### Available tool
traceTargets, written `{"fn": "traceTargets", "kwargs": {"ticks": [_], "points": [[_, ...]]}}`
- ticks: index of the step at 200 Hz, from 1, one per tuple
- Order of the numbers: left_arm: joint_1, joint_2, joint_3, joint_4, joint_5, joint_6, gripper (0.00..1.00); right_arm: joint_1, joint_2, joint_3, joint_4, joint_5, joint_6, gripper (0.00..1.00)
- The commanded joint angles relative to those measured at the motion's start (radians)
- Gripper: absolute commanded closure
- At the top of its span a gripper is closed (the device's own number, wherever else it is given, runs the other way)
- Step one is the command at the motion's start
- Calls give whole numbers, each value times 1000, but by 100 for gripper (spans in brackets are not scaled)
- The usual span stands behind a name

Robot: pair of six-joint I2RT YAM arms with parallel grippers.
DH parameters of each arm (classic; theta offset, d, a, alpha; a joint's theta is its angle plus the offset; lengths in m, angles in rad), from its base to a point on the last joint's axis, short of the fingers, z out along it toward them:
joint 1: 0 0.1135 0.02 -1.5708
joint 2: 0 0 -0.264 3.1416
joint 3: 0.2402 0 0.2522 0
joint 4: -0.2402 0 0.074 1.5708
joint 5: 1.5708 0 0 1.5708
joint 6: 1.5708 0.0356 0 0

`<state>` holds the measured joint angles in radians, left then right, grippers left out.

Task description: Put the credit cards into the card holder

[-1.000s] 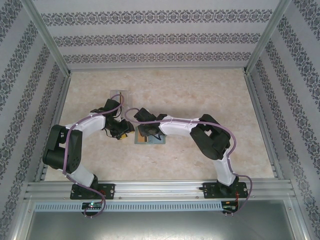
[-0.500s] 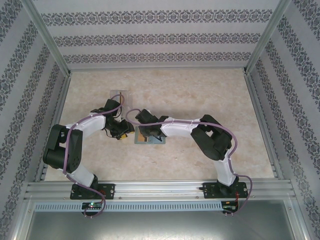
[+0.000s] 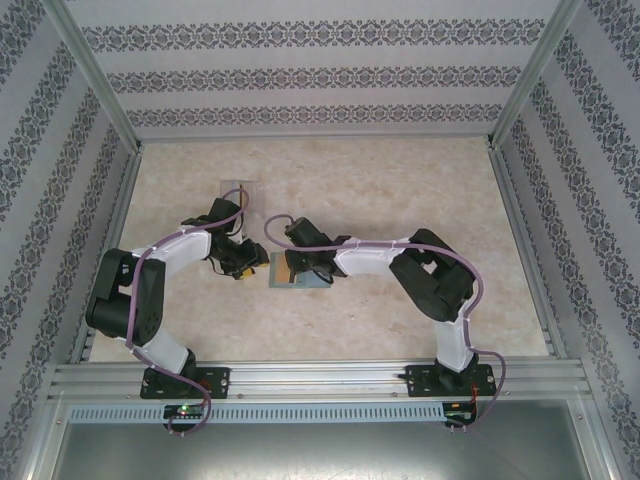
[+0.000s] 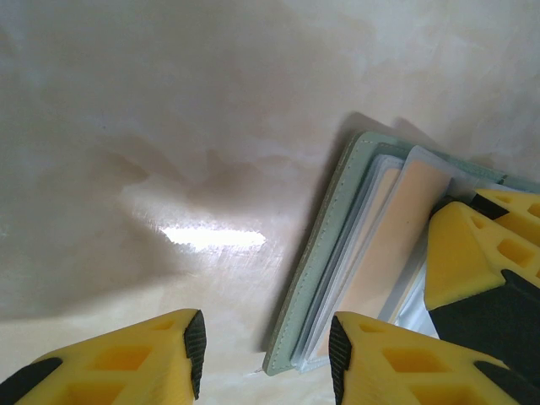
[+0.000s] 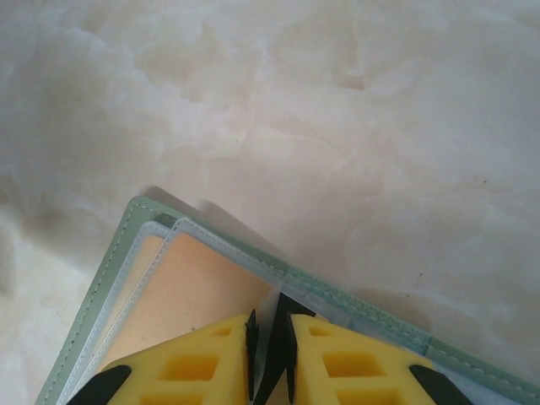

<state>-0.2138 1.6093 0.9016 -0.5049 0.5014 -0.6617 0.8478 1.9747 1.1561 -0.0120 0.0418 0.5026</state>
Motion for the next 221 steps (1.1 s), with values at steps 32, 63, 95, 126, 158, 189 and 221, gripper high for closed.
{"fn": "traceTargets", "kwargs": {"ticks": [32, 63, 95, 126, 158, 189, 221], "points": [[10, 19, 1, 10, 26, 1, 55, -29, -39, -92, 81, -37, 53, 78], [7, 19, -30, 81, 78, -21, 55, -45, -37, -105, 132, -112, 47, 82], [5, 30, -41, 121, 118, -20, 55, -65, -18, -101, 173, -213, 70, 90], [4, 49, -46, 137, 118, -28, 55, -78, -11, -108, 224, -274, 94, 91], [-3, 63, -41, 133, 91, -34, 56, -94, -10, -115, 237, -289, 131, 91], [-11, 63, -66, 158, 51, -78, 59, -101, -13, -106, 191, -272, 131, 89], [-15, 67, -76, 167, 43, -86, 59, -105, -22, -103, 181, -287, 108, 84]]}}
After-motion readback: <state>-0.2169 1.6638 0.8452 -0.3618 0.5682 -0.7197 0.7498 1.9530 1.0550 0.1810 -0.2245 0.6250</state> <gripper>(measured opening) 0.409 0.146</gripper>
